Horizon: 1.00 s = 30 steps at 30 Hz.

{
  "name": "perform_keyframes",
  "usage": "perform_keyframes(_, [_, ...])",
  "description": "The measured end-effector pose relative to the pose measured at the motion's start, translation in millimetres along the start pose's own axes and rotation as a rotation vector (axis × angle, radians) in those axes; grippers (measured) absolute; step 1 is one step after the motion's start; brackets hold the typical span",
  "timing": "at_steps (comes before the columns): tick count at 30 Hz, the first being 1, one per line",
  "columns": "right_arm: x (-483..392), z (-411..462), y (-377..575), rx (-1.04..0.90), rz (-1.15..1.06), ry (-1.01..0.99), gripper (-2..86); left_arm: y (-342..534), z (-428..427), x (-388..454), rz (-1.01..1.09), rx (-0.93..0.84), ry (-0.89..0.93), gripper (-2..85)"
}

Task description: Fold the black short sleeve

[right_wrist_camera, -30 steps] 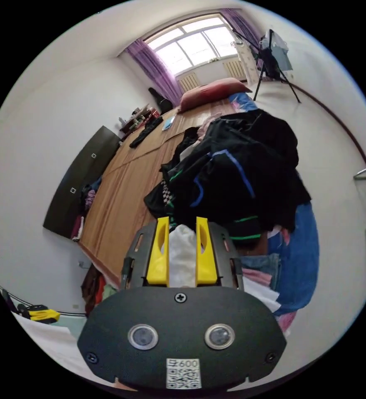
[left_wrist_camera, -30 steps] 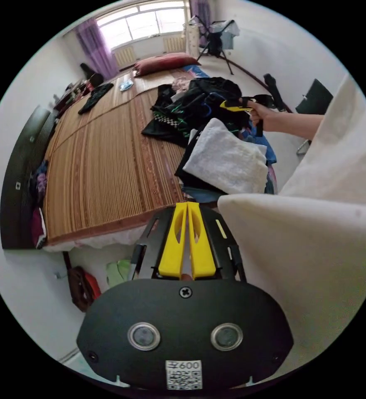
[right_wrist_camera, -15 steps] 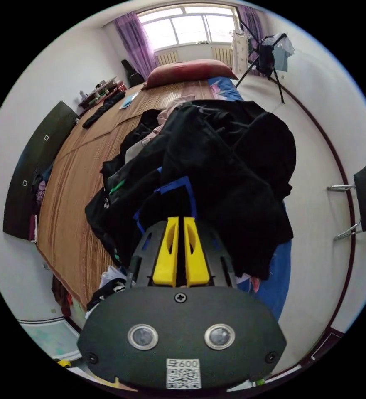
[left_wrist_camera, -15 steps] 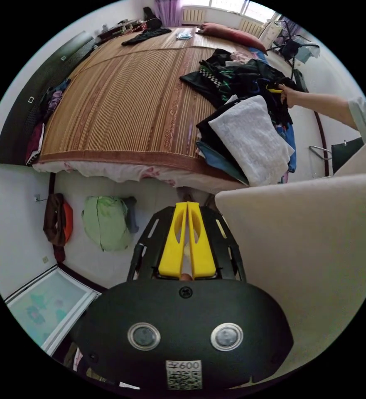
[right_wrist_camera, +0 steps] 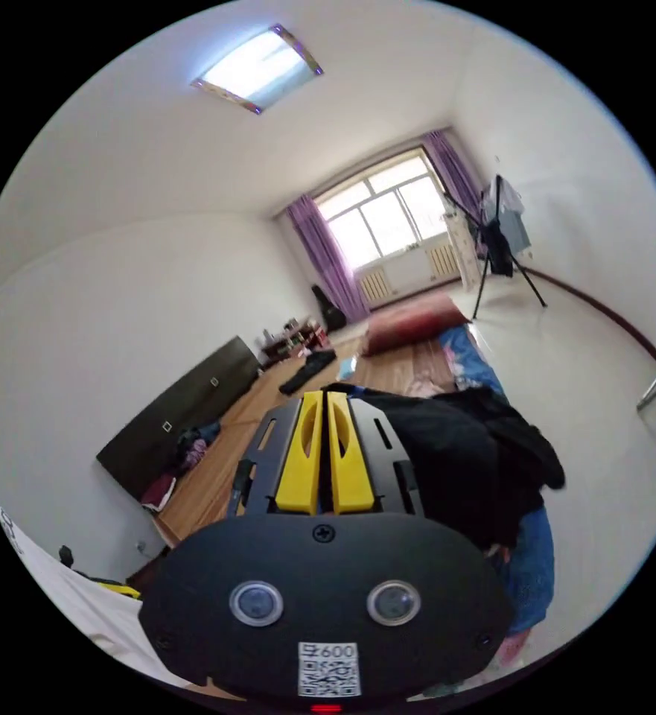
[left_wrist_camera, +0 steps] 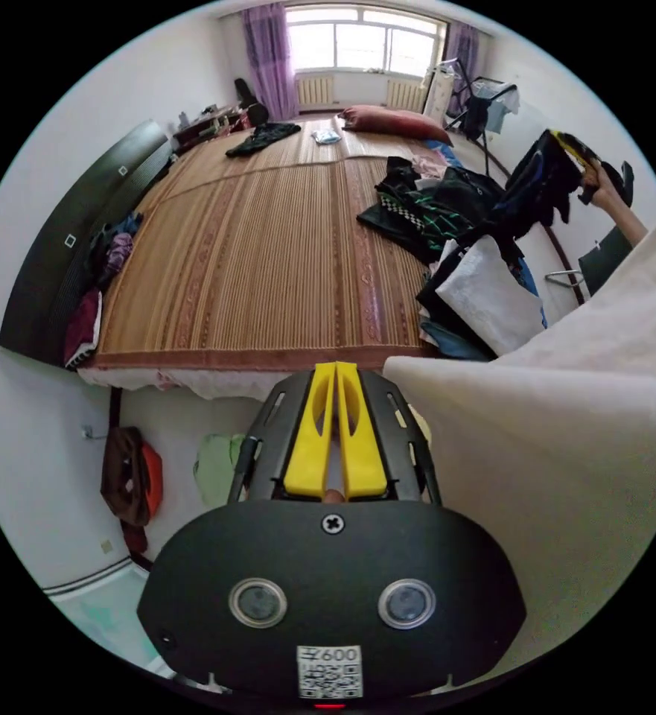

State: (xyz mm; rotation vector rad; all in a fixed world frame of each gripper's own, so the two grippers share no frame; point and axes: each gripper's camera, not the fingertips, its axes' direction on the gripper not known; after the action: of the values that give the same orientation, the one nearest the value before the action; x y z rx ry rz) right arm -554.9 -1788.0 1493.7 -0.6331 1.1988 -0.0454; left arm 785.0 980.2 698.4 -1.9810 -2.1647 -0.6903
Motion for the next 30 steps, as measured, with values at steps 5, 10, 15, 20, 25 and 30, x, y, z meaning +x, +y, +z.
perform_keyframes(5, [-144,-79,-14,0.364,-0.007,-0.371,-0.8,62,6,-95,-0.048,0.100,-0.036,1.7])
perform_keyframes(10, [-313,-87,-7,0.249,-0.241,-0.434,-0.8,109,-35,-122,-0.088,0.312,0.003,5.4])
perform_keyframes(15, [-459,-52,46,0.107,-0.412,-0.488,-0.8,142,-94,-95,0.013,0.570,-0.006,12.1])
perform_keyframes(20, [-540,-7,120,-0.043,-0.449,-0.715,-0.8,155,-151,-101,-0.039,0.798,-0.146,15.3])
perform_keyframes(25, [-574,24,188,-0.111,-0.577,-0.815,-0.8,165,-176,-136,-0.116,0.719,-0.279,15.1])
perform_keyframes(30, [-572,58,247,-0.191,-0.582,-0.883,-0.8,213,-192,-130,-0.049,0.646,-0.395,3.6])
